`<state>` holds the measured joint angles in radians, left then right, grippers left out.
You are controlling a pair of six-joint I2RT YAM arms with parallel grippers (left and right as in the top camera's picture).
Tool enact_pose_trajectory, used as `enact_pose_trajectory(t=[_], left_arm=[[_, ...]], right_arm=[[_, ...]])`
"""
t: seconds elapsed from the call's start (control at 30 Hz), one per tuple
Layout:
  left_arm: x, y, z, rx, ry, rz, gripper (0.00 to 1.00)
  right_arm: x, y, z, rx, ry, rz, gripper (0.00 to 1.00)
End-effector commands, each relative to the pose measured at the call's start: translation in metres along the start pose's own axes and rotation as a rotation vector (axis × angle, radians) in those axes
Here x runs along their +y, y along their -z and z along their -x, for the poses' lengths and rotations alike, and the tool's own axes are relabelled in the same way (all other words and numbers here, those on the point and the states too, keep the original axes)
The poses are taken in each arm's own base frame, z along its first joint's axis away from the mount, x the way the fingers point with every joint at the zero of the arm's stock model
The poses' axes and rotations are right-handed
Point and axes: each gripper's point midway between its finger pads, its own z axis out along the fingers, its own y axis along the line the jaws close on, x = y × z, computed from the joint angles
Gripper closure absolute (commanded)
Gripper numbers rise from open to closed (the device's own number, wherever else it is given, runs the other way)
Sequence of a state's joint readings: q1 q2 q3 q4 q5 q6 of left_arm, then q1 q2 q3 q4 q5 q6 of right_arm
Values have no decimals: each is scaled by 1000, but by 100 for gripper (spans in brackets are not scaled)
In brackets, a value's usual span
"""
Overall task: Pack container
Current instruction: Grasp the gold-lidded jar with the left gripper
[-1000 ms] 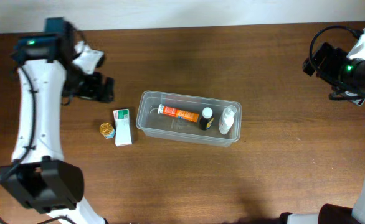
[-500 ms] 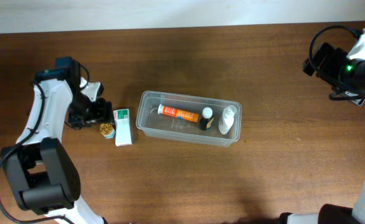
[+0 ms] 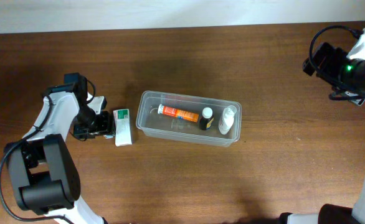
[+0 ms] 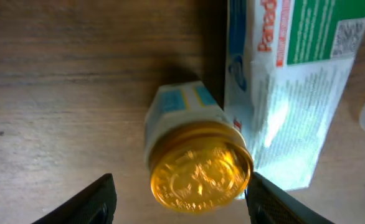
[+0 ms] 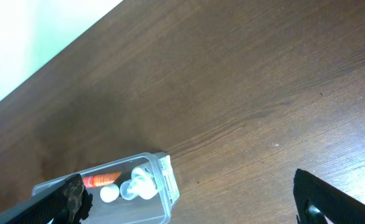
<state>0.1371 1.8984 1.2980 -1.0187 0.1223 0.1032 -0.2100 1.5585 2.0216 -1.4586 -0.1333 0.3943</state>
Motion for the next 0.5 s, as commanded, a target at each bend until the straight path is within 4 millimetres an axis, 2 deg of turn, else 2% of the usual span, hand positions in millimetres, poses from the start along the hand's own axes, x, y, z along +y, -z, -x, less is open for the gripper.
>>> enact_pose_trajectory(t=[0.0, 0.23, 0.37, 0.47], left_arm=[[3, -2, 5, -16, 12, 16, 33], [5, -11, 6, -6, 13, 14, 34], [4, -17, 5, 12, 15, 9, 51], [5, -15, 7, 7, 14, 10, 59]], right_arm=[[0, 0, 2, -3, -11, 4, 2], [0, 0, 2, -3, -11, 4, 2], [0, 0, 2, -3, -11, 4, 2], [0, 0, 2, -4, -11, 4, 2]])
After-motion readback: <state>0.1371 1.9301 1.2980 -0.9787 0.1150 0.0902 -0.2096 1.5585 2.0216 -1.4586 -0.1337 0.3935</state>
